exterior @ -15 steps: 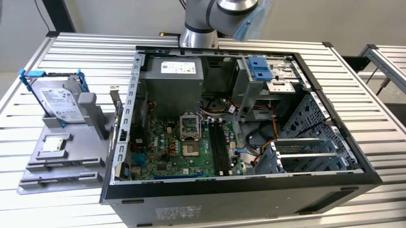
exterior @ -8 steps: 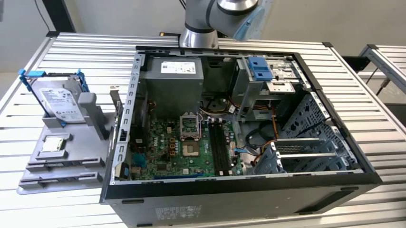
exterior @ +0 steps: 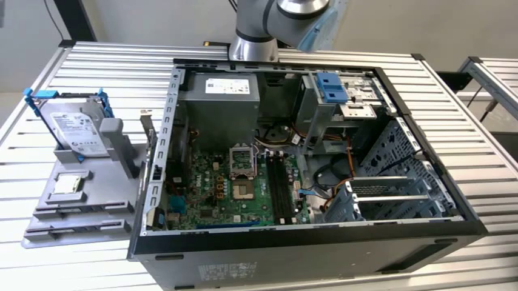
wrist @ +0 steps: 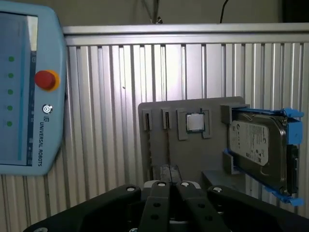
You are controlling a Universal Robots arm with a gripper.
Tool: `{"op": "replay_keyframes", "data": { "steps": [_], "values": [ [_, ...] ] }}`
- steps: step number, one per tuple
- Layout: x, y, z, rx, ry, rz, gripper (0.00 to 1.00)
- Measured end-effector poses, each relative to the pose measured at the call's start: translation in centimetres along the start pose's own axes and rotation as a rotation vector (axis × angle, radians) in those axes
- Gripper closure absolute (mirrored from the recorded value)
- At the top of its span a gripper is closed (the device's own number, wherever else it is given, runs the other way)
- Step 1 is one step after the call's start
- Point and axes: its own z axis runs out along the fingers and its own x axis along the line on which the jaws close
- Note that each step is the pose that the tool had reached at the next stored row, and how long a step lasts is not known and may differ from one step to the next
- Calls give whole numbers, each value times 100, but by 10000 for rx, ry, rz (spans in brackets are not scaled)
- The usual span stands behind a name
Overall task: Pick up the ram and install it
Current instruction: 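Pick up the ram and move it above insertion slot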
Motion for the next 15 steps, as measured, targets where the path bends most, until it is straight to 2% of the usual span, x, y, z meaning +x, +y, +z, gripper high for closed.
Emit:
{"op": "replay_keyframes", "data": {
  "steps": [6,12,13,15],
  "values": [
    [-2,-36,13,-31,22,-347,100],
    [-2,-37,13,-33,22,-374,100],
    [-2,-37,13,-33,22,-376,0],
    [-2,-37,13,-34,22,-381,0]
  ]
}}
